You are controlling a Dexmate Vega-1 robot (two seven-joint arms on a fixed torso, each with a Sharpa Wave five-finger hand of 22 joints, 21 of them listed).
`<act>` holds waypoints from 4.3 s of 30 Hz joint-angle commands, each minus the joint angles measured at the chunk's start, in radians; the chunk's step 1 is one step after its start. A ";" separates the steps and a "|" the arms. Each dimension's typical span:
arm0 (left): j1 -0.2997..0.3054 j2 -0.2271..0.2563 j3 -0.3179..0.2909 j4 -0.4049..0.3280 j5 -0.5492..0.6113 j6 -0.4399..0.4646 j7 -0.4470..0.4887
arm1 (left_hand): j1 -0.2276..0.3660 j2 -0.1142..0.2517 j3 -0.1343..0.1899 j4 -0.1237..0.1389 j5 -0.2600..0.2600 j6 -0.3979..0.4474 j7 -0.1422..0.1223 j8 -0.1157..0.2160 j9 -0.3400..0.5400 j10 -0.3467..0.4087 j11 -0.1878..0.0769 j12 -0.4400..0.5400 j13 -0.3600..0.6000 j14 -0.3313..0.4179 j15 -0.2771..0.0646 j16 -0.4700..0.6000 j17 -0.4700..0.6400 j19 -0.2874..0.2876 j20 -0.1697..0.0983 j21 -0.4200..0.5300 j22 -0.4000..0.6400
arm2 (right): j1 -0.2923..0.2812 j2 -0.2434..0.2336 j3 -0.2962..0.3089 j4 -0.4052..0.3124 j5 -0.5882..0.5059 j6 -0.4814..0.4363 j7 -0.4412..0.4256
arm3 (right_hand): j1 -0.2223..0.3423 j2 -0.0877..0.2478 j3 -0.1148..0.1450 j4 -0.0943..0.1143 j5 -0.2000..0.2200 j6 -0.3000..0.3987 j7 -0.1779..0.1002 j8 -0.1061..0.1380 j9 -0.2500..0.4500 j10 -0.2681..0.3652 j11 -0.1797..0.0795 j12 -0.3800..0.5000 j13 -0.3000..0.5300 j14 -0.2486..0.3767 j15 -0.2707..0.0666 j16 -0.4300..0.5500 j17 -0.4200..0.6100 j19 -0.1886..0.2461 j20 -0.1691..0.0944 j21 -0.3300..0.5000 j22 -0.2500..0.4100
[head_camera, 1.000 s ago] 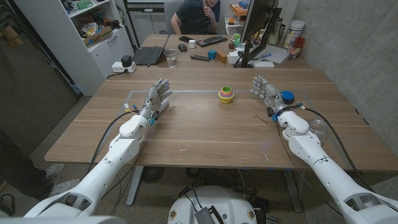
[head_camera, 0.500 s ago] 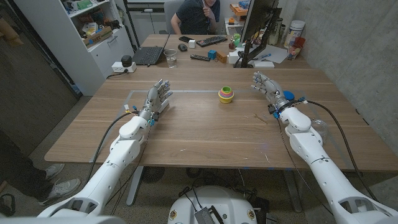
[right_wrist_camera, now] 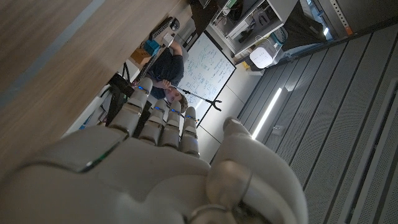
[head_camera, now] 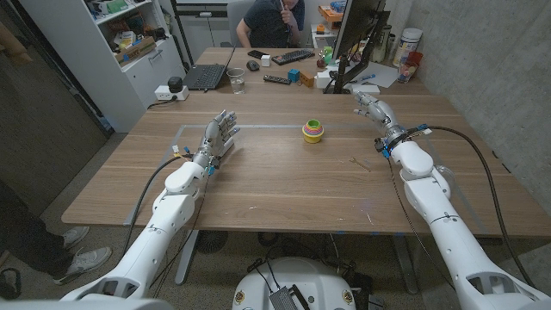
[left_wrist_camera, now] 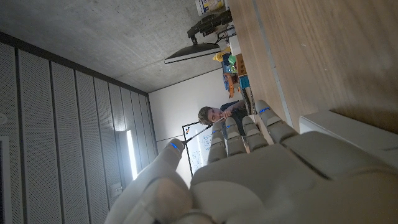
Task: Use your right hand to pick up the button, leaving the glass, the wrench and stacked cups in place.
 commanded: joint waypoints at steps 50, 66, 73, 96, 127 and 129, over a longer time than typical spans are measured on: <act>-0.002 -0.021 -0.017 0.004 0.038 0.002 -0.017 | -0.006 -0.005 0.000 -0.001 0.006 0.006 -0.007 0.003 0.005 0.002 -0.003 0.008 0.005 0.003 -0.005 0.007 0.005 0.007 -0.001 -0.008 0.006 | 0.073 -0.004 0.002 -0.139 -0.842 -0.189 -0.478 | 0.053 -0.048 0.004 -0.089 -0.002 -0.010 -0.031 0.000 0.006 -0.087 -0.057 -0.011 0.005 -0.116 -0.045 -0.010 0.006 -0.119 0.006 -0.018 0.000; 0.002 -0.019 -0.019 0.002 0.036 -0.004 -0.020 | -0.008 -0.006 -0.001 -0.001 0.006 0.003 -0.011 0.003 0.005 0.000 -0.004 0.007 0.005 0.000 -0.008 0.007 0.005 0.009 -0.001 -0.011 0.006 | 0.118 -0.043 -0.083 -0.134 -1.014 -0.409 -0.524 | 0.021 -0.062 -0.020 -0.094 -0.006 -0.084 -0.070 -0.008 0.009 -0.191 -0.076 -0.013 0.004 -0.225 -0.048 -0.014 0.003 -0.244 -0.004 -0.029 -0.002; 0.002 -0.018 -0.019 0.005 0.037 -0.006 -0.020 | -0.008 -0.006 -0.002 0.000 0.006 0.003 -0.009 0.003 0.005 -0.002 -0.005 0.007 0.005 -0.001 -0.008 0.006 0.004 0.009 0.000 -0.011 0.006 | 0.143 -0.047 -0.119 -0.120 -1.072 -0.507 -0.520 | 0.010 -0.061 -0.026 -0.094 -0.005 -0.103 -0.079 -0.008 0.009 -0.218 -0.081 -0.012 0.003 -0.270 -0.033 -0.016 0.004 -0.314 0.028 -0.031 -0.003; 0.004 -0.015 -0.026 0.011 0.030 -0.006 -0.025 | -0.009 -0.008 -0.003 -0.001 0.006 0.006 -0.012 0.004 0.004 0.000 -0.009 0.008 0.005 -0.002 -0.011 0.007 0.004 0.011 -0.002 -0.014 0.006 | 0.259 -0.019 -0.249 -0.035 -1.232 -0.886 -0.280 | -0.096 -0.093 -0.084 -0.068 -0.004 -0.265 -0.128 -0.020 0.009 -0.429 -0.094 -0.025 0.001 -0.444 0.026 -0.008 0.016 -0.507 0.111 -0.015 -0.001; 0.006 -0.012 -0.027 0.019 0.039 -0.005 -0.020 | -0.009 -0.009 -0.004 -0.002 0.006 0.005 -0.012 0.004 0.004 -0.001 -0.008 0.008 0.005 -0.002 -0.011 0.007 0.004 0.011 -0.001 -0.017 0.006 | 0.347 -0.050 -0.335 0.100 -1.241 -1.062 -0.075 | -0.126 -0.115 -0.112 -0.072 0.010 -0.438 -0.112 -0.014 0.011 -0.569 -0.044 -0.008 -0.001 -0.446 0.078 0.021 0.014 -0.483 0.113 0.004 0.003; 0.005 -0.011 -0.027 0.020 0.038 -0.002 -0.021 | -0.009 -0.009 -0.004 -0.002 0.006 0.006 -0.011 0.004 0.004 0.000 -0.008 0.008 0.005 -0.002 -0.011 0.007 0.004 0.011 -0.001 -0.018 0.006 | 0.350 -0.053 -0.333 0.101 -1.227 -1.062 -0.057 | -0.126 -0.115 -0.113 -0.072 0.011 -0.438 -0.113 -0.013 0.012 -0.569 -0.044 -0.006 -0.001 -0.446 0.080 0.021 0.014 -0.480 0.114 0.005 0.004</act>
